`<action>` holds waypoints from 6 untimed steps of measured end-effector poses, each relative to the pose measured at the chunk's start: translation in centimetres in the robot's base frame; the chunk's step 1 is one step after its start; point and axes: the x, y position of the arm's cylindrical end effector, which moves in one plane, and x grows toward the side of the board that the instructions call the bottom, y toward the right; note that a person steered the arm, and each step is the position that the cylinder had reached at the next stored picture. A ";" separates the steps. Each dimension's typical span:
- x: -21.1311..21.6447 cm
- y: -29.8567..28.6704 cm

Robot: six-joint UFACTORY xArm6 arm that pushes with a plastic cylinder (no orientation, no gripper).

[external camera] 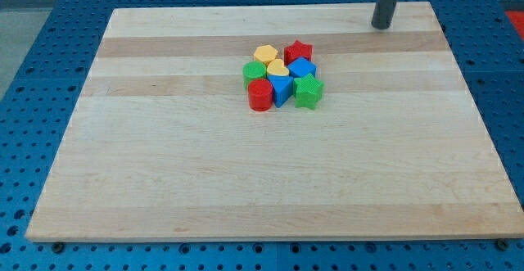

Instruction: Point your arm to the blue cube

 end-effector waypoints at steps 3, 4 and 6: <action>7.0 -0.2; 8.5 -1.5; 8.5 -5.7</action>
